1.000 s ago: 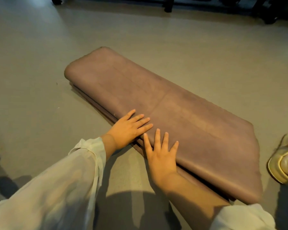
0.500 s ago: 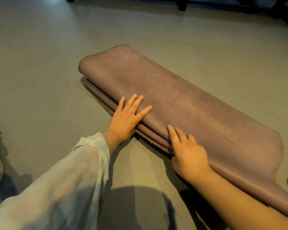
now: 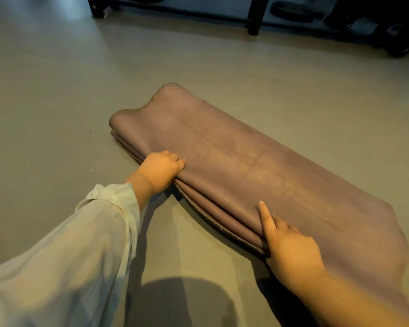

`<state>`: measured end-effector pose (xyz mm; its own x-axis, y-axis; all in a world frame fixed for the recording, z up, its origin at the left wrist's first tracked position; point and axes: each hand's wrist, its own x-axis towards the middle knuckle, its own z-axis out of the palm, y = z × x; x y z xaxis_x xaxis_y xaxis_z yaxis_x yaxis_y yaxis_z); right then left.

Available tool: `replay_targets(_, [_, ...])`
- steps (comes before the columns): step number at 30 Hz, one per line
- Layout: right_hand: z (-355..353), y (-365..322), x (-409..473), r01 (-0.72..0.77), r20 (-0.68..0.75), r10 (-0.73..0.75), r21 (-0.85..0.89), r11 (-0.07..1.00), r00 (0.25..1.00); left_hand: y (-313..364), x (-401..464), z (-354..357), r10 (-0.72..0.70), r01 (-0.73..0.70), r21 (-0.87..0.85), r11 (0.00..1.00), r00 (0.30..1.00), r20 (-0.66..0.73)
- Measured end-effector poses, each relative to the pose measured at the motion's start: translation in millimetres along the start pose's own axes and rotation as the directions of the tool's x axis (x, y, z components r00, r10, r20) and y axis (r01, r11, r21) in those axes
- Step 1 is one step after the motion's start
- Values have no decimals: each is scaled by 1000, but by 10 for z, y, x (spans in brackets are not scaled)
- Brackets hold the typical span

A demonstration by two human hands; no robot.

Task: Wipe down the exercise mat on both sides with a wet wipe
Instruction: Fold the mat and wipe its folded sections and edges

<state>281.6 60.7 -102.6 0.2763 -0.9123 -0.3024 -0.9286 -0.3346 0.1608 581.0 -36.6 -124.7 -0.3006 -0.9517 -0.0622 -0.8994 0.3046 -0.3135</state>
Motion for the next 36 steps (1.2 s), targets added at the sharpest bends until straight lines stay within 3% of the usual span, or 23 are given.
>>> replay_targets(8, [-475, 102, -1, 64, -48, -71, -136, 989, 996, -123, -305, -489, -29, 29, 7, 1000, 999, 26])
replay_targets(18, [-867, -589, 348, 382, -169, -422, -229, 896, 890, -516, -1748, -480, -229, 228, 35, 973, 934, 275])
replay_targets(22, [-1230, -508, 553, 456, -229, -563, -387, 801, 794, -234, -1950, -729, -279, 285, 37, 958, 892, 357])
replay_targets(25, [-1529, -150, 630, 448, -268, -631, -510, 734, 728, 74, -1909, -1106, -272, 293, -7, 956, 898, 346])
replay_targets(27, [-1657, 206, 619, 411, -293, -633, -556, 722, 717, 409, -1803, -1328, -209, 243, -70, 968, 925, 316])
replay_targets(30, [-1568, 732, 504, 327, -455, -618, -567, 756, 641, 1113, -1516, -1535, -66, 115, -174, 978, 961, 268])
replay_targets(31, [-1429, 886, 437, 266, -502, -569, -552, 790, 651, 1329, -1411, -1557, -29, 86, -199, 976, 962, 272])
replay_targets(33, [-1012, 1110, 285, 129, -420, -384, -521, 844, 822, 1648, -1247, -1544, 30, 44, -223, 974, 948, 318])
replay_targets(34, [-777, 1178, 203, 138, -293, -328, -520, 843, 898, 1738, -1192, -1516, 58, 18, -213, 977, 937, 343])
replay_targets(36, [-413, 1159, 12, 293, -67, -376, -508, 810, 924, 1834, -1155, -1442, 106, -46, -170, 984, 924, 366])
